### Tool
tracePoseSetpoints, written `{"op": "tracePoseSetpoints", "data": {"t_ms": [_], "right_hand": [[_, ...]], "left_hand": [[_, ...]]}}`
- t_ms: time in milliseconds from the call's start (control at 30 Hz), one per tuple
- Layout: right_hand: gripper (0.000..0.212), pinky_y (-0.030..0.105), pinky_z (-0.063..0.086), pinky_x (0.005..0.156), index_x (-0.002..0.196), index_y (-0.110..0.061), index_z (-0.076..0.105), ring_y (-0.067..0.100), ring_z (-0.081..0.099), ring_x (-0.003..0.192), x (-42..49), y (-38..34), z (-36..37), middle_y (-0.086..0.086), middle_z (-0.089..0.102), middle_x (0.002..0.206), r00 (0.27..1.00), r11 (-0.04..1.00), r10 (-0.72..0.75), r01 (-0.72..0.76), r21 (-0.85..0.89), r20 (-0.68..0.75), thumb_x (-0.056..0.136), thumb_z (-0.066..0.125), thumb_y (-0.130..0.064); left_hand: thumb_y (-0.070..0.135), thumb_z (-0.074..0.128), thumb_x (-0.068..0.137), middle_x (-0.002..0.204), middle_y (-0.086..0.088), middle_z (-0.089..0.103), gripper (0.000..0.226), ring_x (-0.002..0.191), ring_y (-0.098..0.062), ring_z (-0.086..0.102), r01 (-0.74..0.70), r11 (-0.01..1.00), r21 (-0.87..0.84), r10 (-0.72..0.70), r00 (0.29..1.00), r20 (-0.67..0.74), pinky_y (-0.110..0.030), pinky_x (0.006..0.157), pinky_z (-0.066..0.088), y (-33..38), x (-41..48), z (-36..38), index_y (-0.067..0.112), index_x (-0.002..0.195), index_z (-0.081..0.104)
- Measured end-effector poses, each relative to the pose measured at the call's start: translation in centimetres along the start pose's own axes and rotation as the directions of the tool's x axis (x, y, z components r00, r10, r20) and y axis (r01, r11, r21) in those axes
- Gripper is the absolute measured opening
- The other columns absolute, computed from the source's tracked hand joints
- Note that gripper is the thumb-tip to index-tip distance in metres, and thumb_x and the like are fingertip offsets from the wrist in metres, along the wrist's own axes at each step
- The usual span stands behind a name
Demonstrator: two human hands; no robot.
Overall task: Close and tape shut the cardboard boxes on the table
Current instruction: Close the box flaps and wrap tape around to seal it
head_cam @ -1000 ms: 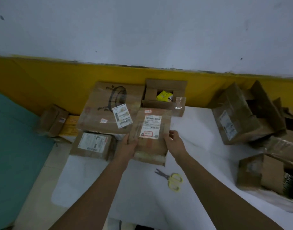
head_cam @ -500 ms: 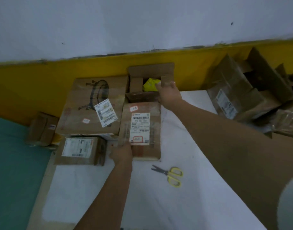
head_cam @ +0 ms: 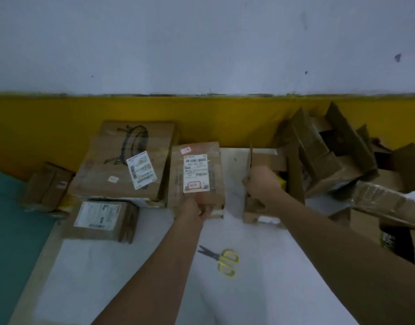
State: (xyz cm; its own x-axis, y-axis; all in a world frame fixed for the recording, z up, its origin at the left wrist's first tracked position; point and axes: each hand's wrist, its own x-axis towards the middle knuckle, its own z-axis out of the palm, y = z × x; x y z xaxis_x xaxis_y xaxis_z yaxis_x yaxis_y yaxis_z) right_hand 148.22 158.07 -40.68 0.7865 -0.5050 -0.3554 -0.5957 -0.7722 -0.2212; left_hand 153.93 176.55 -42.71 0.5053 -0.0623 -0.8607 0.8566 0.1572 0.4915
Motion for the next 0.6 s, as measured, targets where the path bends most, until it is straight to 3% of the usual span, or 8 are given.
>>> {"op": "tracePoseSetpoints", "data": {"t_ms": [100,200,267,367,467,533,600], "right_hand": [[0.015,0.038,0.056,0.069,0.092,-0.011,0.062,0.026,0.064,0.082,-0.9,0.3,1.2,0.009,0.065,0.089,1.000,0.980,-0.009,0.006,0.200,0.014,0.096,0.055,-0.023],[0.013,0.034,0.046,0.060,0.090,-0.013,0.054,0.024,0.056,0.074,0.0,0.9,2.9,0.009,0.061,0.086,0.998,0.973,-0.069,0.066,0.221,0.007,0.096,0.055,-0.025],[0.019,0.030,0.039,0.059,0.100,-0.010,0.057,0.021,0.050,0.073,0.8,1.2,3.9,0.006,0.057,0.086,0.995,0.979,-0.098,0.094,0.182,0.012,0.096,0.054,-0.028],[0.027,0.034,0.046,0.063,0.113,-0.007,0.057,0.024,0.056,0.080,1.5,1.0,4.7,0.011,0.063,0.097,0.993,0.964,-0.114,0.115,0.240,-0.018,0.097,0.053,-0.028],[0.027,0.042,0.055,0.070,0.113,-0.007,0.056,0.027,0.062,0.083,1.8,0.4,5.0,0.011,0.066,0.098,0.996,0.932,-0.081,0.086,0.353,-0.031,0.097,0.053,-0.029],[0.026,0.047,0.057,0.069,0.111,-0.008,0.055,0.027,0.063,0.079,1.9,0.1,5.2,0.011,0.067,0.094,0.997,0.911,-0.066,0.071,0.407,-0.027,0.097,0.054,-0.031],[0.026,0.046,0.056,0.070,0.108,-0.010,0.056,0.026,0.063,0.078,1.6,-0.4,5.1,0.010,0.067,0.090,0.997,0.888,-0.080,0.080,0.452,-0.017,0.096,0.055,-0.033]], "left_hand": [[0.006,0.043,0.101,0.132,-0.017,0.058,0.035,0.105,-0.030,0.060,-0.039,0.999,0.002,0.039,0.999,-0.036,-0.042,0.056,0.051,1.6,1.2,0.3,0.011,0.133,0.054],[0.003,0.037,0.103,0.129,-0.014,0.060,0.035,0.099,-0.028,0.062,-0.132,0.990,-0.059,0.130,0.991,-0.039,-0.041,0.066,0.056,2.8,2.3,0.8,0.005,0.134,0.054],[0.000,0.036,0.102,0.129,-0.015,0.059,0.036,0.086,-0.022,0.062,-0.180,0.981,-0.065,0.177,0.983,-0.054,-0.034,0.062,0.059,3.7,3.9,1.3,0.001,0.136,0.050],[-0.001,0.037,0.100,0.142,-0.018,0.051,0.043,0.084,-0.017,0.063,-0.243,0.970,-0.027,0.242,0.970,-0.033,-0.023,0.059,0.057,4.8,6.2,2.2,-0.003,0.143,0.040],[0.006,0.047,0.098,0.138,-0.007,0.057,0.042,0.117,-0.020,0.059,-0.235,0.965,-0.114,0.243,0.968,0.064,-0.024,0.078,0.053,5.5,6.1,3.8,0.011,0.140,0.050],[0.015,0.053,0.099,0.123,0.000,0.063,0.030,0.113,-0.018,0.057,-0.212,0.970,-0.117,0.230,0.959,0.166,-0.029,0.092,0.048,5.1,5.0,4.3,0.019,0.128,0.059],[0.028,0.053,0.100,0.118,-0.001,0.061,0.022,0.109,-0.019,0.057,-0.202,0.979,0.022,0.193,0.960,0.204,-0.036,0.096,0.049,3.8,4.1,4.1,0.022,0.121,0.059]]}}
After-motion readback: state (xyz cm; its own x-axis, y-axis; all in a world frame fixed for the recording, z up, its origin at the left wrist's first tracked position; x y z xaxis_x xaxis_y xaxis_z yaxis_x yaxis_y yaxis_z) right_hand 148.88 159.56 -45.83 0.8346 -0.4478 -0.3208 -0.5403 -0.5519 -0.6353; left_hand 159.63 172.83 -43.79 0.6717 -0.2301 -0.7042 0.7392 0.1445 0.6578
